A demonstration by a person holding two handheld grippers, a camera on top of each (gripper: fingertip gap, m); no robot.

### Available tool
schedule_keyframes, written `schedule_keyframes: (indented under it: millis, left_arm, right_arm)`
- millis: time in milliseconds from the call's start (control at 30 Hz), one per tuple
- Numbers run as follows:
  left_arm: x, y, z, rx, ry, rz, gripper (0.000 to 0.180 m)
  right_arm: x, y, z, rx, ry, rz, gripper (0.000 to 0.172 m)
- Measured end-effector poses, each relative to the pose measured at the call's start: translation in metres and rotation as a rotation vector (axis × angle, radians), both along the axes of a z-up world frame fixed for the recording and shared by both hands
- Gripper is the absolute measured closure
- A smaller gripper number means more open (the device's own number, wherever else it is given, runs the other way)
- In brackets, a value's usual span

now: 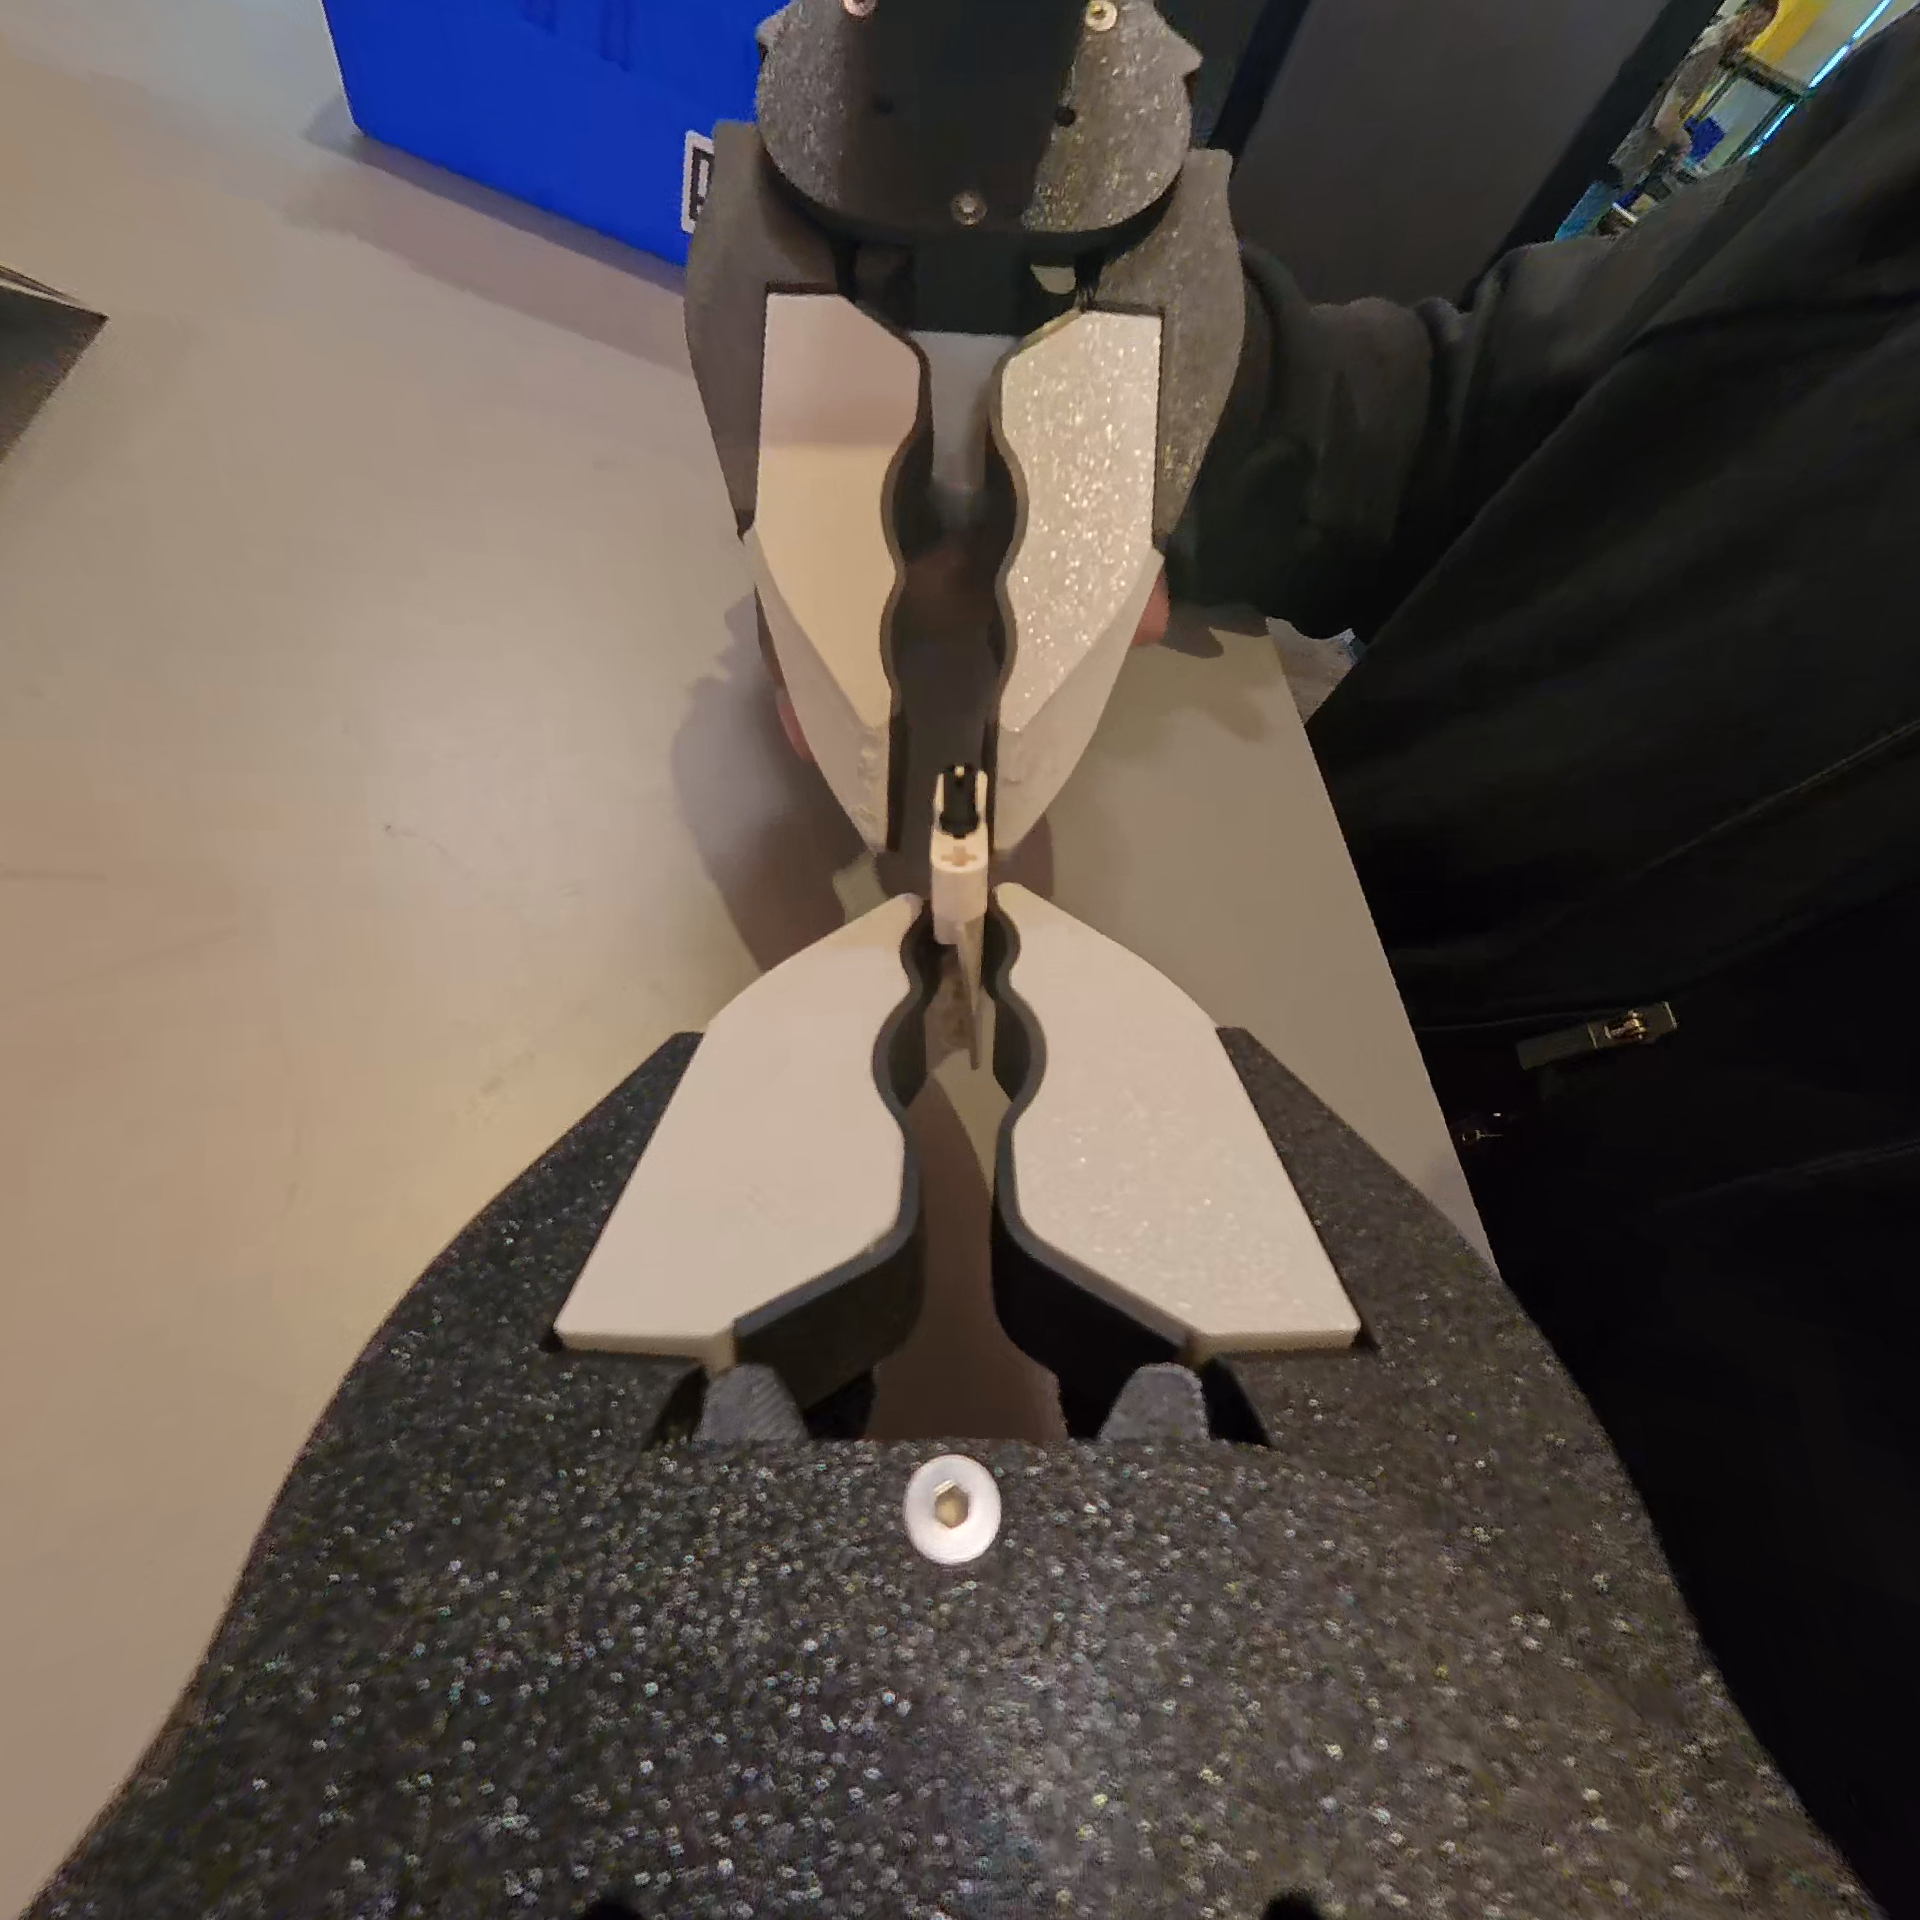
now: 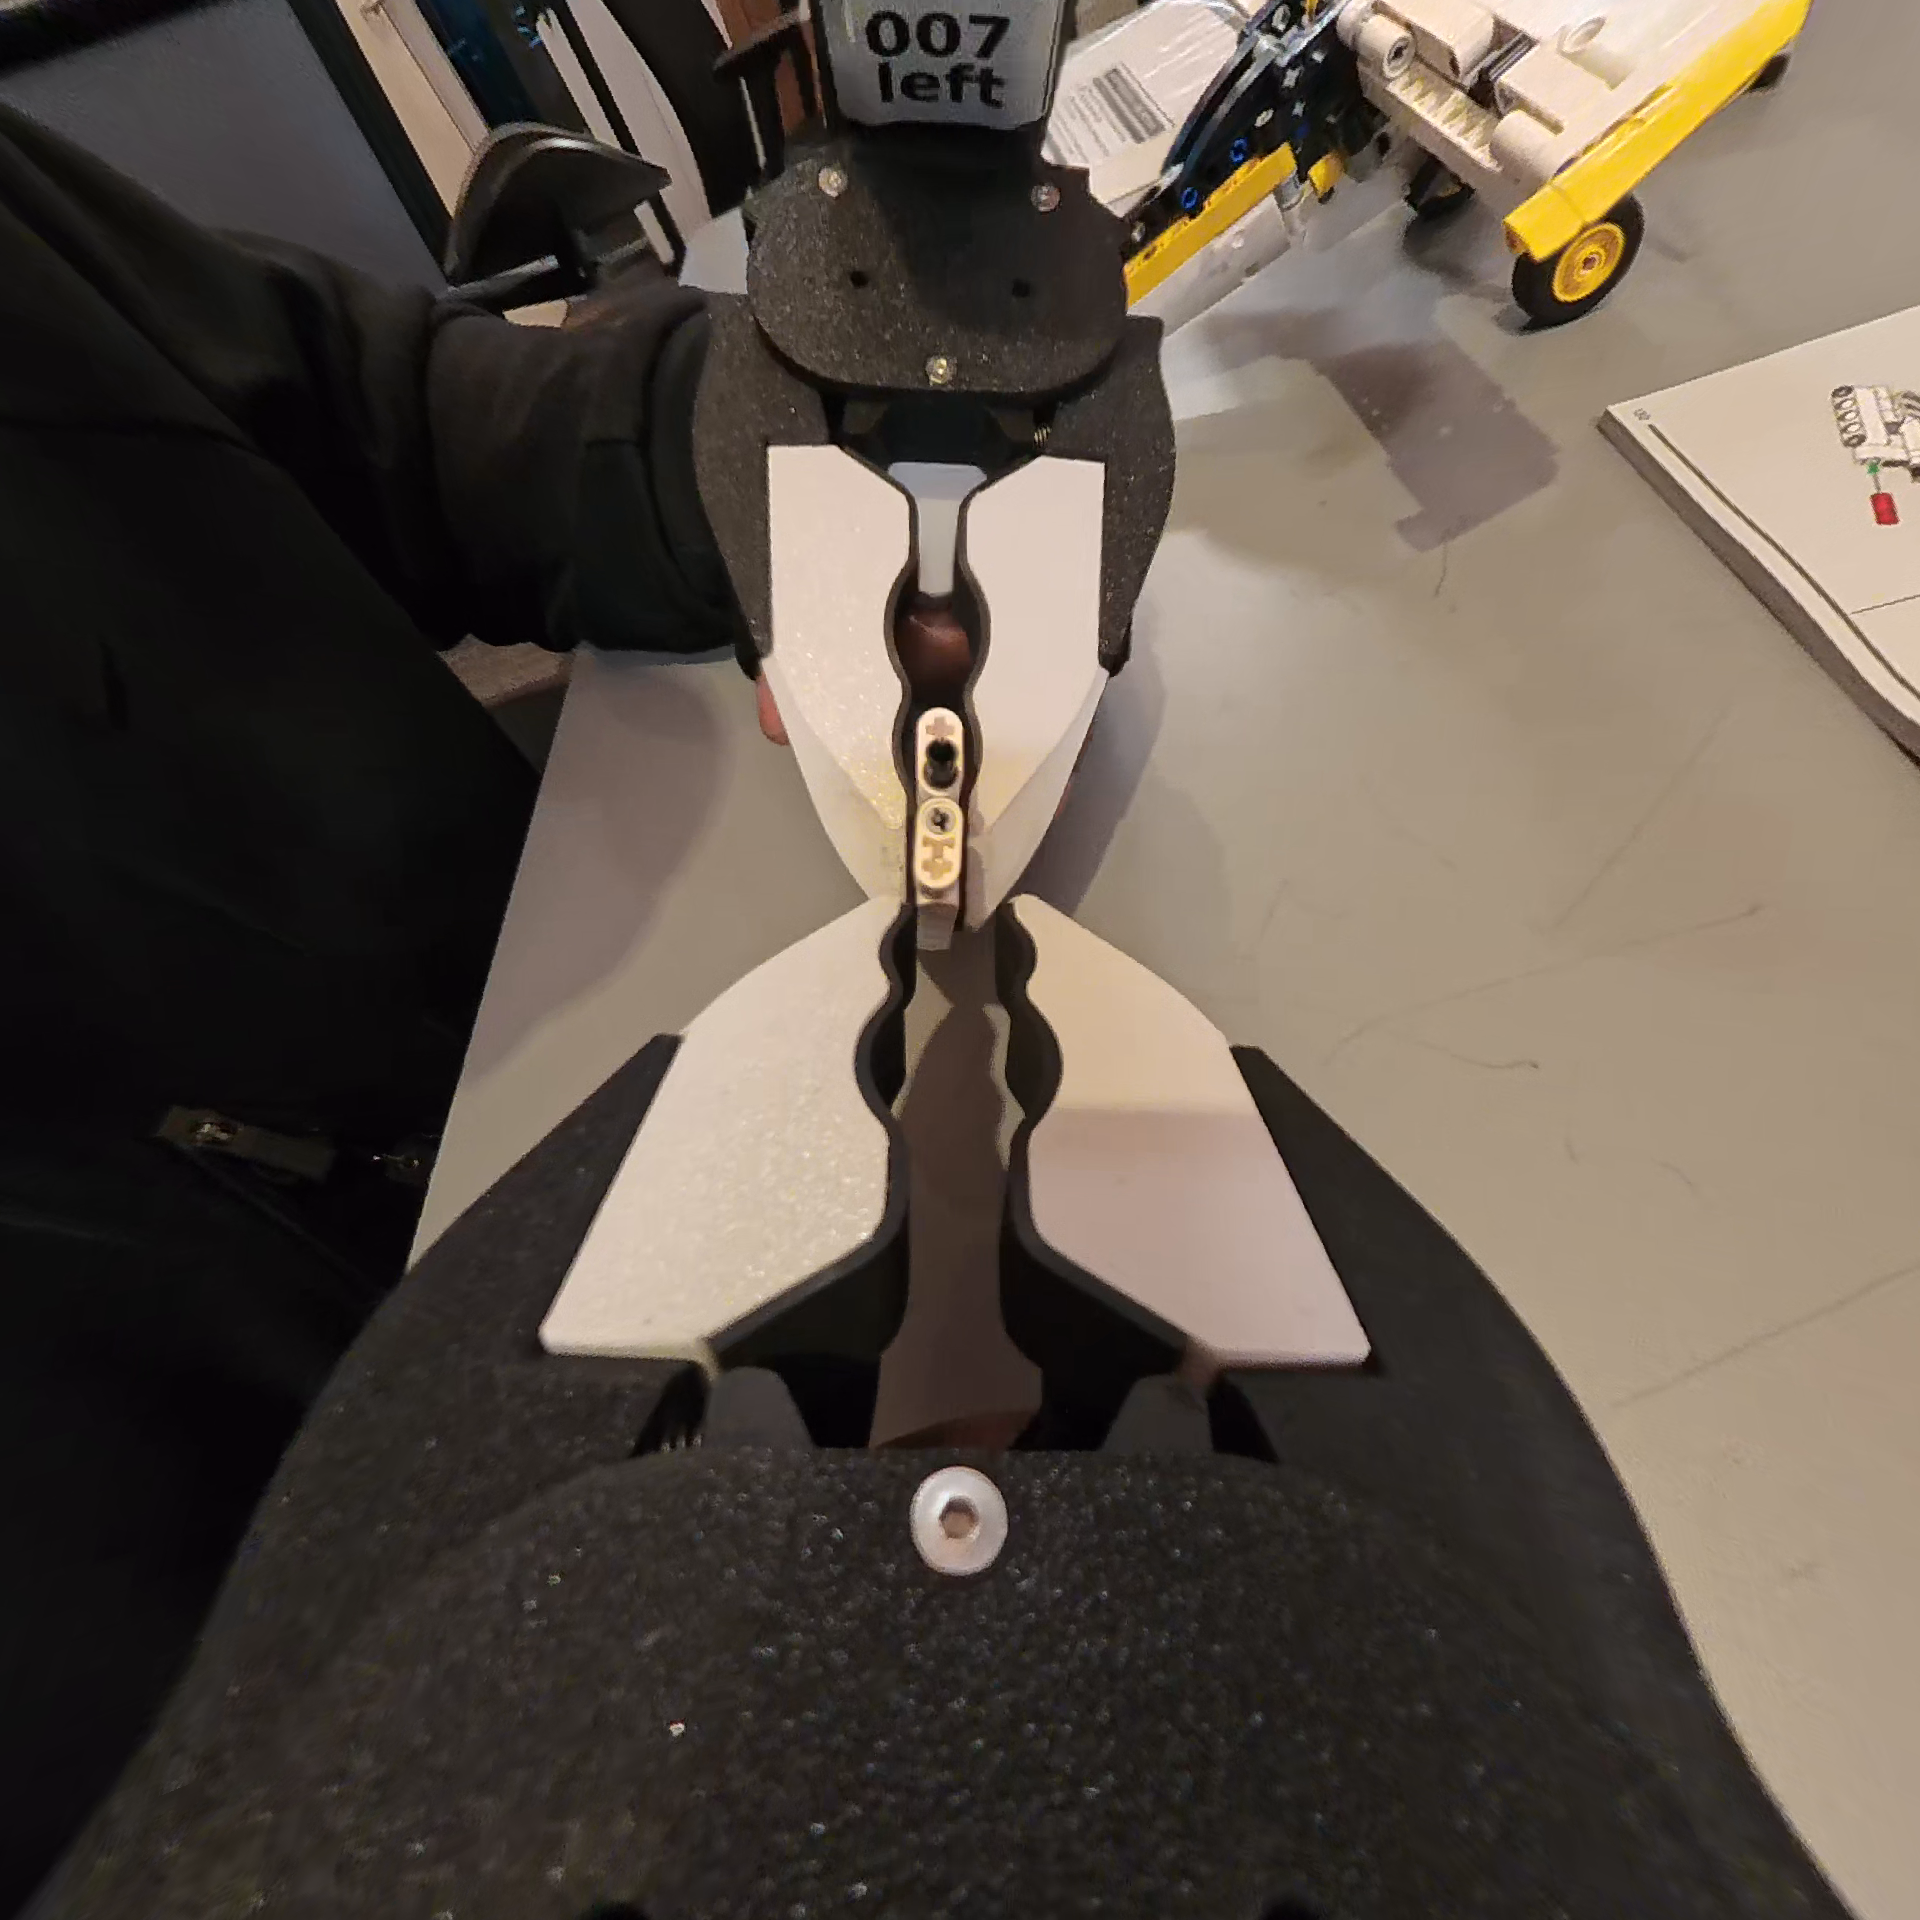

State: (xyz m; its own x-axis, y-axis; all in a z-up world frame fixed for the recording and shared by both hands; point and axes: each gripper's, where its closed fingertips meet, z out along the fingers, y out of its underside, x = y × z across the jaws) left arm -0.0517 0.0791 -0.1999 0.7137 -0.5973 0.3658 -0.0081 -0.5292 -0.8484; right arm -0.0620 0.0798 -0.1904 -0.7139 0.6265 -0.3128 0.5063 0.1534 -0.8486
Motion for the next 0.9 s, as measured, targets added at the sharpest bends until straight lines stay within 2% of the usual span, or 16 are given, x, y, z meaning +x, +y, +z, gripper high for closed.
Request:
schedule_keyframes:
  millis: [400, 667, 900]
  left_arm:
    - [0.002, 0.000, -0.001, 0.017, 0.028, -0.004, 0.172]
    - [0.005, 0.002, -0.014, -0.004, 0.168, 0.011, 0.173]
    - [0.004, 0.003, -0.014, 0.002, 0.178, 0.026, 0.173]
  right_arm:
    - [-0.002, -0.001, 0.008, -0.038, 0.035, -0.002, 0.158]
    - [-0.007, -0.004, 0.018, -0.036, 0.126, -0.030, 0.157]
    - [-0.008, -0.009, 0.007, 0.056, 0.129, -0.026, 0.155]
